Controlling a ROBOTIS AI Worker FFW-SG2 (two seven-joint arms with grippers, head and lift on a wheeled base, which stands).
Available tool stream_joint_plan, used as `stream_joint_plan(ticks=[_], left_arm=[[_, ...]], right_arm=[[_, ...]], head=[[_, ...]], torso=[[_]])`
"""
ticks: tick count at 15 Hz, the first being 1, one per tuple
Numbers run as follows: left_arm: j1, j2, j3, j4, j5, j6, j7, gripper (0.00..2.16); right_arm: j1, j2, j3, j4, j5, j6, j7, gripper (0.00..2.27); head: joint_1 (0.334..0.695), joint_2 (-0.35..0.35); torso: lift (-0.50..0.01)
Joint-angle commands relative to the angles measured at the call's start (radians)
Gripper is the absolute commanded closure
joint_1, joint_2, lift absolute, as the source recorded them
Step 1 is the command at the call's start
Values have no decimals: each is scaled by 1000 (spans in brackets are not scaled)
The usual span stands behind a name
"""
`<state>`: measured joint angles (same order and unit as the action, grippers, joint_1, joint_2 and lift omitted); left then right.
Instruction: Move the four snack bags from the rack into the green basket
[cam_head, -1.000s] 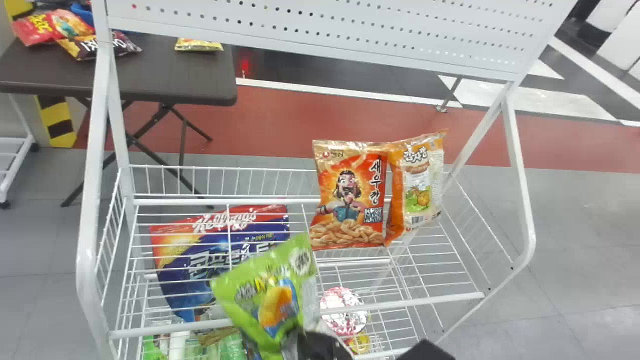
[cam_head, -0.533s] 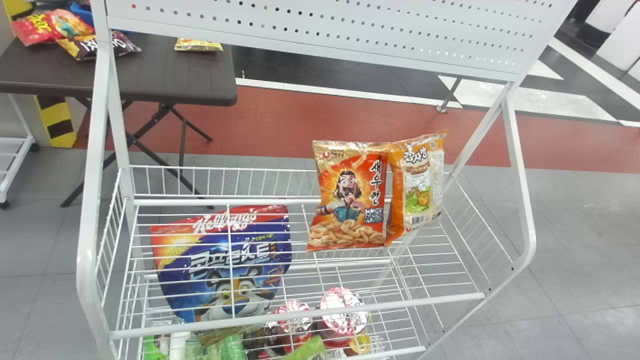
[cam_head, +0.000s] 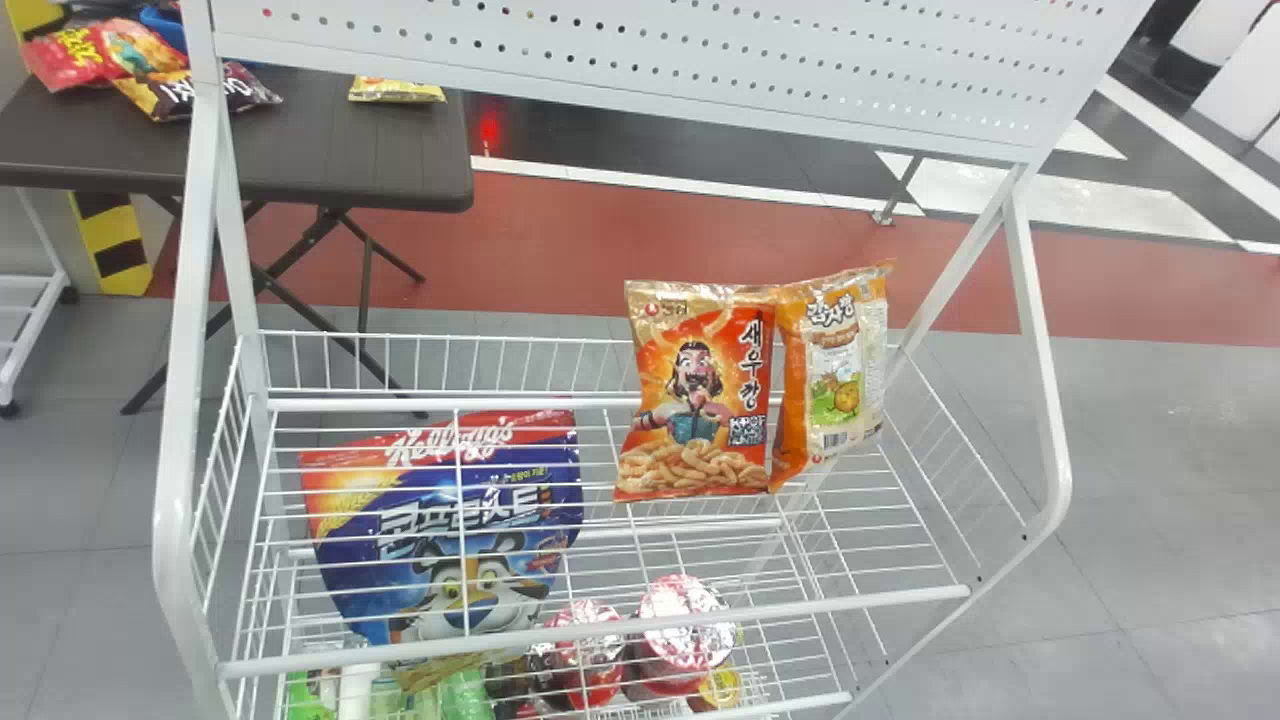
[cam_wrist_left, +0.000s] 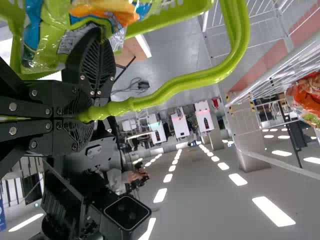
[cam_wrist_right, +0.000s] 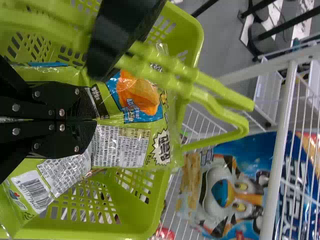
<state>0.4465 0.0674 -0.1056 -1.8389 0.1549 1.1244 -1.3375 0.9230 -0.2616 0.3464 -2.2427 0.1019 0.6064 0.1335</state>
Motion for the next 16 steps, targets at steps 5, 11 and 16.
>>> stream_joint_plan(ticks=[5,11,16], left_arm=[[8,0,-2,-2,-2,-5,0,1872],[9,0,-2,-2,-3,-5,0,1872],[11,-1,-5,-2,-9,-2,3,1872]], right_arm=[[-35,-30,63,69,9,-3,-84,1389],[-1,-31,-52,34,15,-89,-175,53],[4,-11,-127,-11,15,-190,-218,53]], head=[[695,-330],[695,-350],[695,-350]], torso=[[0],[0],[0]])
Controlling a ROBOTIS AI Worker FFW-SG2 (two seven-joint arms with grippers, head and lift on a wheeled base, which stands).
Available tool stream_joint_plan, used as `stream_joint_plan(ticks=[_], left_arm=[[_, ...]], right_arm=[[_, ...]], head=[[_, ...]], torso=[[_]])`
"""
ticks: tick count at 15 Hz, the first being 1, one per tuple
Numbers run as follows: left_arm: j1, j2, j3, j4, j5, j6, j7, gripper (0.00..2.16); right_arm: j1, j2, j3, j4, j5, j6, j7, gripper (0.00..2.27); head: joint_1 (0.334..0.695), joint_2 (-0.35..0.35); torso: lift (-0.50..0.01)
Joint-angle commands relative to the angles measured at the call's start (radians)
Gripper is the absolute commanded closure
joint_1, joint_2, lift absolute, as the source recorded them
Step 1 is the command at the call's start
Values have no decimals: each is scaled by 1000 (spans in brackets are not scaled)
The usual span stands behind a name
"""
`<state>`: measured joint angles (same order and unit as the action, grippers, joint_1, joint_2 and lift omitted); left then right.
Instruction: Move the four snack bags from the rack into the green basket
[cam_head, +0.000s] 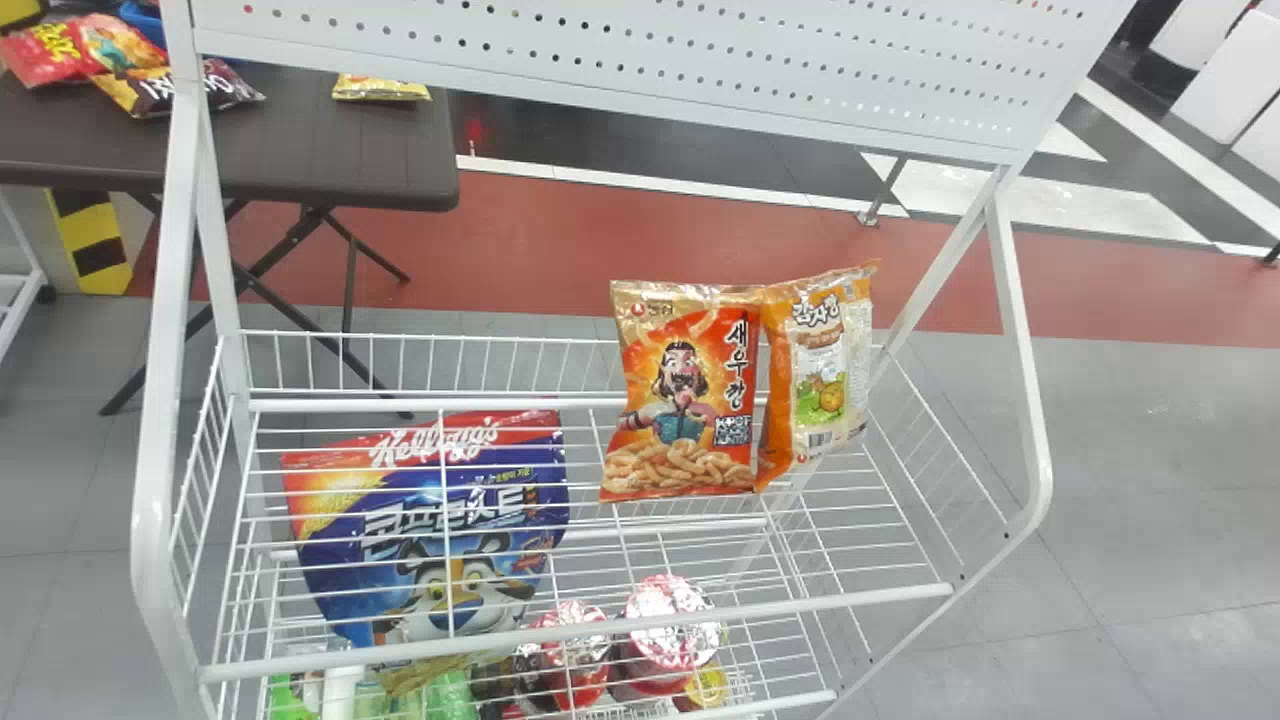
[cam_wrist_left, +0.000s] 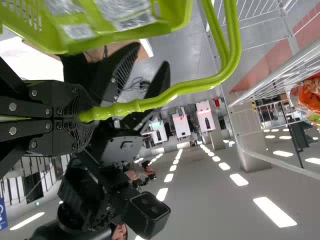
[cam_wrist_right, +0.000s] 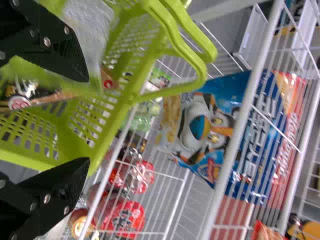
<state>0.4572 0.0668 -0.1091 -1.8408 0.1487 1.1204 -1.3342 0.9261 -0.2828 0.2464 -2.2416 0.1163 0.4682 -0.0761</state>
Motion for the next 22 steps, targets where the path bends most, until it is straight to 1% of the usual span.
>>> stream_joint_plan(ticks=[1,4,5,6,7,9,10,13,14,15,16,19,20,21,22], left_arm=[[0,1,-1,0,-3,2,1,1872],[0,-1,-9,-2,-4,2,7,1872],[0,-1,-11,-3,-6,5,9,1872],[0,1,-18,-3,-8,5,10,1872],[0,1,-21,-3,-9,5,15,1872],[0,-1,-27,-3,-11,5,18,1872],[-2,1,-27,-3,-12,5,18,1872],[0,2,-15,-3,-11,8,15,1872],[0,2,-9,-3,-11,8,13,1872],[0,2,-7,-3,-11,11,13,1872],[0,4,-6,-3,-11,14,13,1872],[-9,2,-7,-3,-11,23,18,1872],[-9,2,-6,-3,-11,26,18,1872],[-11,4,-6,-3,-11,26,18,1872],[-11,4,-6,-3,-11,29,18,1872]], right_arm=[[2,31,-61,-26,-6,-104,-8,53],[-19,86,-156,-62,-64,-288,-8,56],[-47,108,-182,-61,-79,-325,-8,63],[-96,131,-216,-44,-107,-358,-7,66],[-159,146,-253,-15,-139,-386,-7,66],[-296,152,-285,85,-156,-457,-5,66],[-374,155,-292,143,-156,-447,-5,66],[-564,157,-326,304,-159,-325,18,66],[-609,157,-343,353,-179,-300,50,70],[-644,157,-355,389,-216,-260,111,87],[-676,157,-368,427,-236,-254,137,93],[-747,157,-366,500,-228,-257,160,117],[-770,157,-365,520,-225,-254,179,208],[-788,155,-363,534,-222,-233,199,421],[-809,155,-366,539,-216,-187,240,610]], head=[[695,-350],[695,-350],[695,-350],[695,-350],[695,-350],[695,-350],[695,-350],[695,-350],[695,-350],[695,-350],[695,-350],[695,-350],[695,-350],[695,-350],[695,-350]], torso=[[0],[0],[0],[0],[0],[0],[0],[0],[0],[0],[0],[0],[0],[0],[0]])
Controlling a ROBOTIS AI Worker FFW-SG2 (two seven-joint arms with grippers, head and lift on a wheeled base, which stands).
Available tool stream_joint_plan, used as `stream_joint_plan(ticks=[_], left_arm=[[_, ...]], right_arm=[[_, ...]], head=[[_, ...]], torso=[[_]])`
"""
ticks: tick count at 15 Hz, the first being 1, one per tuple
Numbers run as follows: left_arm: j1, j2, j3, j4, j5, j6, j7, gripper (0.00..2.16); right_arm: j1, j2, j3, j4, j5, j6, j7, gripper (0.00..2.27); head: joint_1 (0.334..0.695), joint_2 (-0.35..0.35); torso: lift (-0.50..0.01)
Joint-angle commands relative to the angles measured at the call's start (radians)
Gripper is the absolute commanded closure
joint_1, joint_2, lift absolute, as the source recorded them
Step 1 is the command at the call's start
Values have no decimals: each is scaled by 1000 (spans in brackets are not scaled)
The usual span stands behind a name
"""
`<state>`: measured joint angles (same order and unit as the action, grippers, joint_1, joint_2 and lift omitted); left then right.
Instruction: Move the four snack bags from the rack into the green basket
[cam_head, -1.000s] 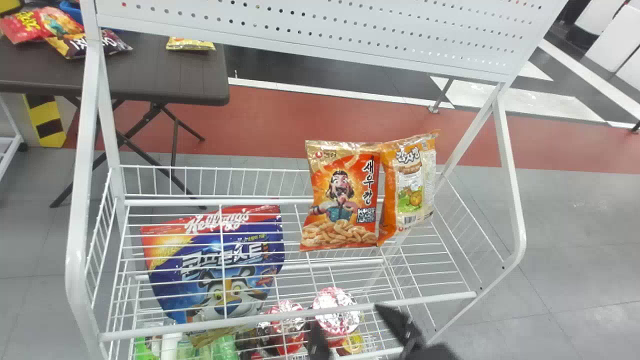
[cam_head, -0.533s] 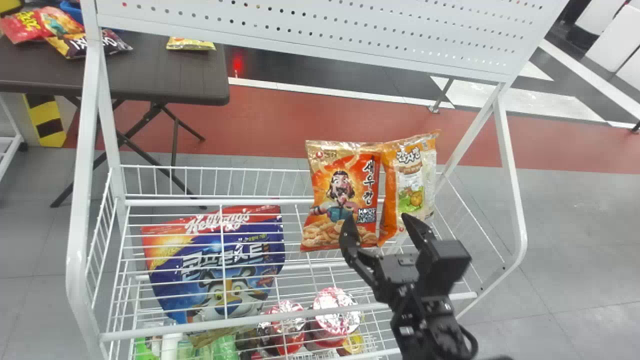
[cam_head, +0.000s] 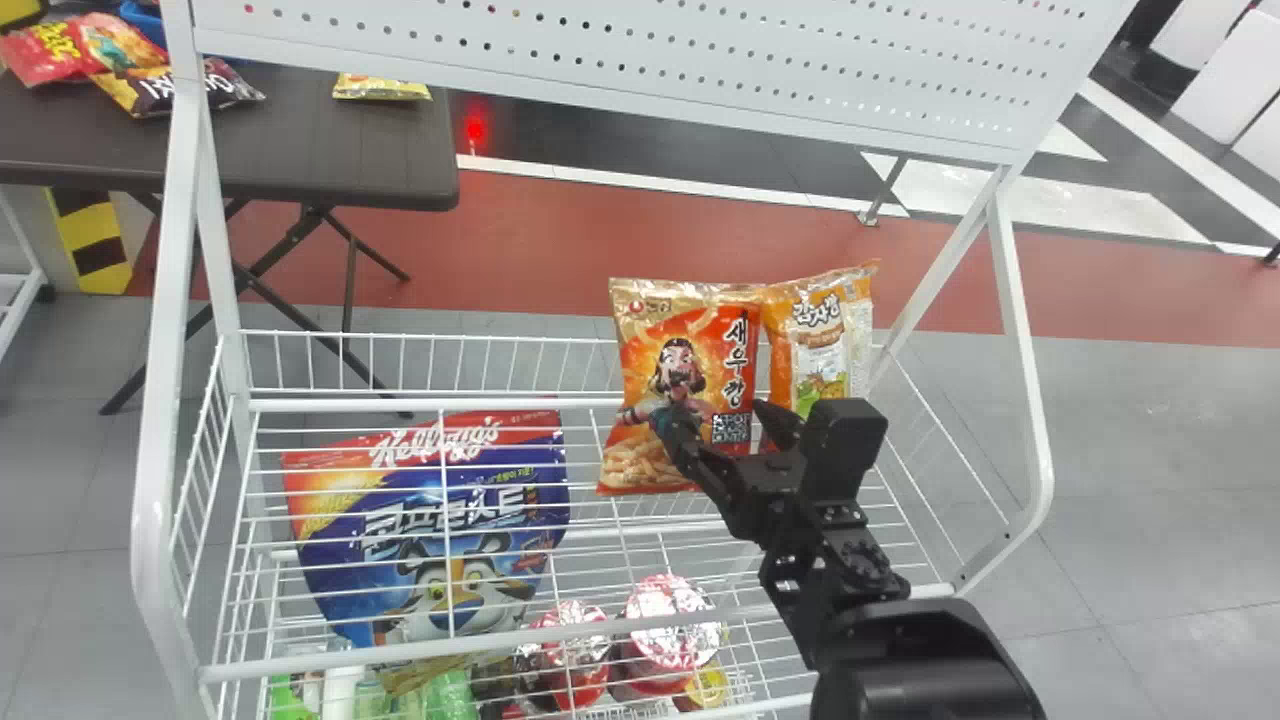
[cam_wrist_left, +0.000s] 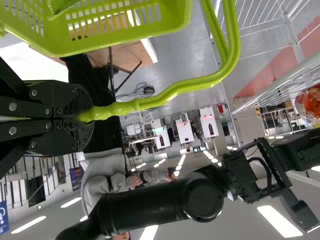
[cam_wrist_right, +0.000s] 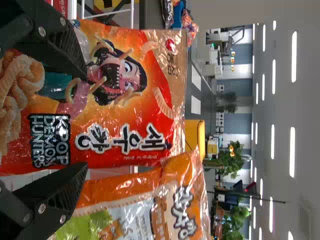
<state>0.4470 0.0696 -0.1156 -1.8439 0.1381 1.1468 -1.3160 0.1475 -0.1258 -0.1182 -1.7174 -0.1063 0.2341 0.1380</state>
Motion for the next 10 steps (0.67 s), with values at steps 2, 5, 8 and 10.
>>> stream_joint_plan(ticks=[2,5,8,10], left_arm=[[-1,3,2,0,0,3,0,1872],[-1,1,2,0,3,3,-2,1872],[-1,1,2,0,3,3,-2,1872],[-1,1,1,0,3,3,-2,1872]], right_arm=[[-54,0,-6,18,8,124,86,1612],[-54,0,6,4,22,137,129,2047],[-29,0,12,-33,25,133,149,2067],[20,0,15,-99,22,137,169,2067]], head=[[695,-350],[695,-350],[695,-350],[695,-350]], torso=[[0],[0],[0],[0]])
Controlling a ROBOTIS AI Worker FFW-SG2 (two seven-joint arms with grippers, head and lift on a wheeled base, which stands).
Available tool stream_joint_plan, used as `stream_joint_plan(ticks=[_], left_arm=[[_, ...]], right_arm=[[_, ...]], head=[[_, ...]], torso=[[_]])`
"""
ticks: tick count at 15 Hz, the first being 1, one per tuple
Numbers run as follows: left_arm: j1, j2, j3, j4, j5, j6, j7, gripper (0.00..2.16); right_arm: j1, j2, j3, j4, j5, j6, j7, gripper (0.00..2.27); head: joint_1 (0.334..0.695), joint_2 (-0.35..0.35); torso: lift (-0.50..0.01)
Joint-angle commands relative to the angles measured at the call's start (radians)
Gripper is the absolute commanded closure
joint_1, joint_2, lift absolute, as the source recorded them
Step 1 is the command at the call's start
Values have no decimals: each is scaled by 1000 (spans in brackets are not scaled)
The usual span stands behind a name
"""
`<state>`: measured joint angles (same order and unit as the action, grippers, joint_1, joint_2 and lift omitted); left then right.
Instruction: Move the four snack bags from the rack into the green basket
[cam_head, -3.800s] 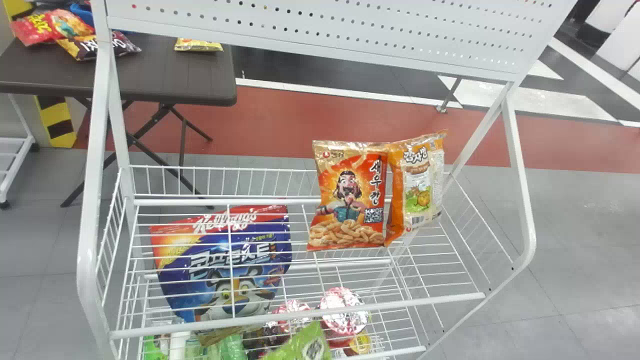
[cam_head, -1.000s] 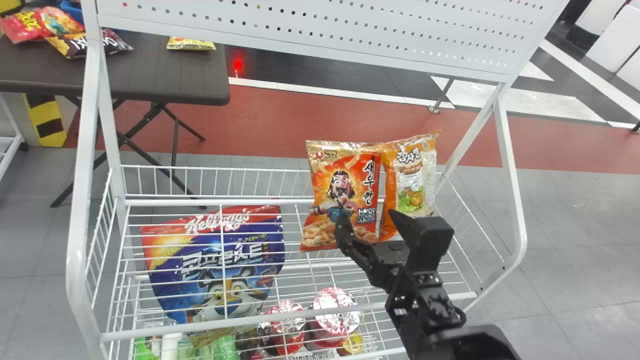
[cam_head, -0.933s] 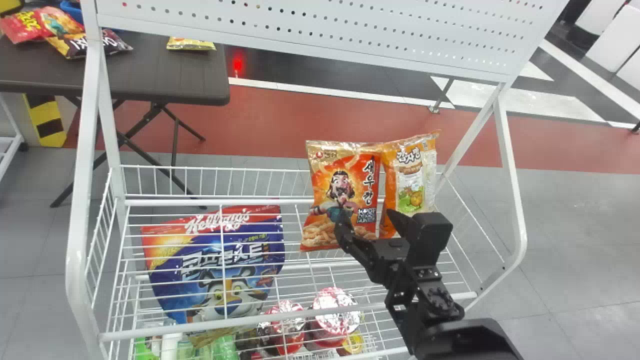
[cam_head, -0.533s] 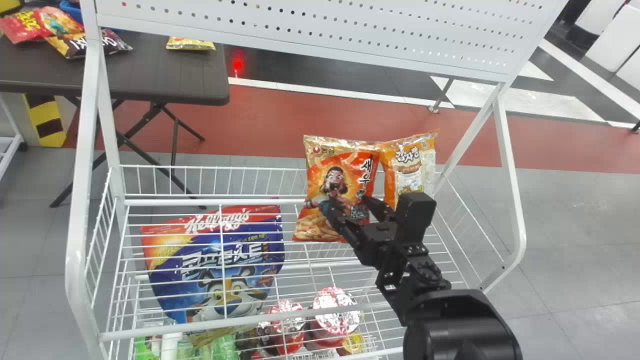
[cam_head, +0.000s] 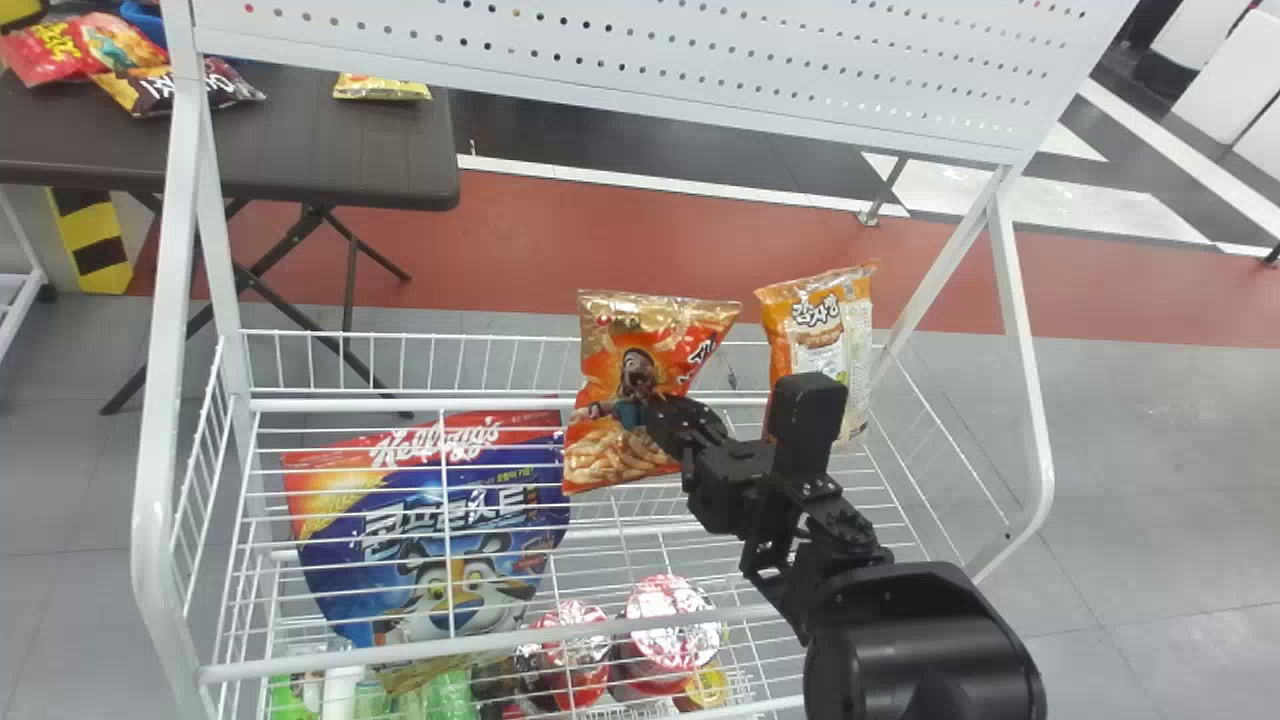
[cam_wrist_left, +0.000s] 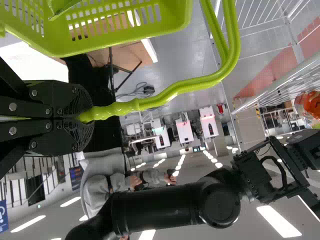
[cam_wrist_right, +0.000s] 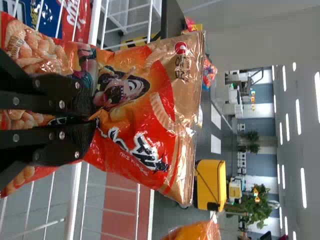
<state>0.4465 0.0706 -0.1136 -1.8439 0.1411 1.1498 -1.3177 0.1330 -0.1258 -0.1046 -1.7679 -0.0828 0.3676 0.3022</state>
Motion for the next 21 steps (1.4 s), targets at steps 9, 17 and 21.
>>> stream_joint_plan(ticks=[9,17,21], left_arm=[[-3,-9,-3,0,0,-3,6,1872],[-17,-11,14,23,14,-25,11,1872],[-22,-11,11,28,17,-34,9,1872]], right_arm=[[608,26,-83,-640,-60,116,103,2067],[832,37,-60,-616,-103,405,221,2108],[810,32,0,-524,-43,518,203,2108]], head=[[695,-350],[695,-350],[695,-350]], torso=[[0],[0],[0]])
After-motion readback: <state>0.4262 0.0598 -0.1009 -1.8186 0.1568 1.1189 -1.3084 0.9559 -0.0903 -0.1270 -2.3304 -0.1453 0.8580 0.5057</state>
